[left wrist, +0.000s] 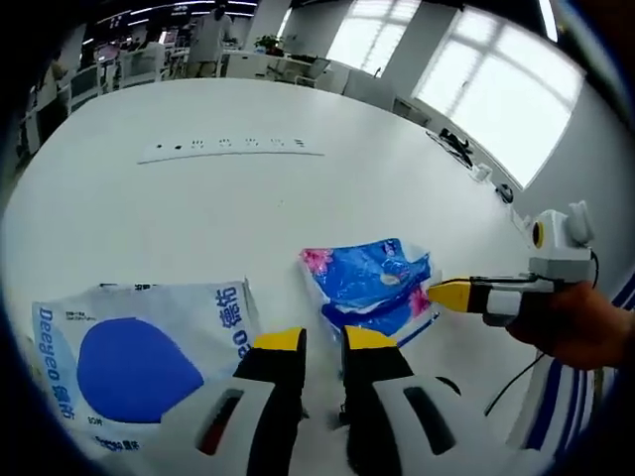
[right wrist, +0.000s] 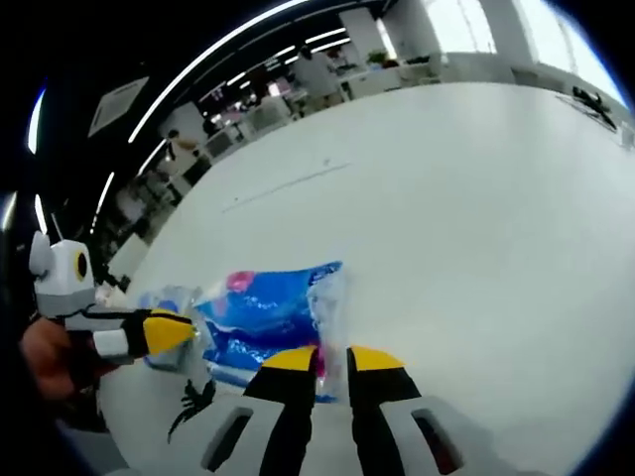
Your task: Arrange the tabletop items into an orderly group along one side of the table until the central work area is clear of visible clutter.
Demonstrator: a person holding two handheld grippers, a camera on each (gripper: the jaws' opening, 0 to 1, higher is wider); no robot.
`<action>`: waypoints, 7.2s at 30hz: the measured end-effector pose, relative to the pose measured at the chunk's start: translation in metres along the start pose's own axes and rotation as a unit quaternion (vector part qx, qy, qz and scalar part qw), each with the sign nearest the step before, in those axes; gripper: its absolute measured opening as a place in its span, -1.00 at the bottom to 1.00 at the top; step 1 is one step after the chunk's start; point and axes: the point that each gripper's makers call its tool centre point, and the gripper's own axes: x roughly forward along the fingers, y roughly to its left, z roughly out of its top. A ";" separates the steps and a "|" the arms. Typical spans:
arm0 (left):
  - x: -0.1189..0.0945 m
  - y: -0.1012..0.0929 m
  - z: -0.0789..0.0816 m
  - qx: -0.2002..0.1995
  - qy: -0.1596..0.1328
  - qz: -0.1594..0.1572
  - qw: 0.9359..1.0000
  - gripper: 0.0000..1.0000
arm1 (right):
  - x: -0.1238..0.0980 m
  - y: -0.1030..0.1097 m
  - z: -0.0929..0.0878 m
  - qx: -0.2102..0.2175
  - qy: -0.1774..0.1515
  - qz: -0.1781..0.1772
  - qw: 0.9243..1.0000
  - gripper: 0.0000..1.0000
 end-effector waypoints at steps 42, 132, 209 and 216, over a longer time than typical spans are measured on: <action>-0.036 0.002 -0.013 -0.024 -0.016 0.039 0.999 -0.79 | -0.025 0.004 -0.017 -0.027 0.002 -0.006 1.000 -0.64; -0.098 0.018 -0.104 -0.092 -0.032 0.025 0.995 -0.87 | -0.076 0.096 -0.117 -0.041 0.003 0.053 0.998 -0.66; -0.357 0.149 -0.093 0.005 -0.182 0.072 0.981 0.26 | -0.179 0.161 -0.115 -0.185 -0.043 0.096 0.977 0.43; -0.355 0.145 -0.094 0.003 -0.180 0.065 0.981 0.25 | -0.180 0.163 -0.118 -0.176 -0.043 0.093 0.979 0.42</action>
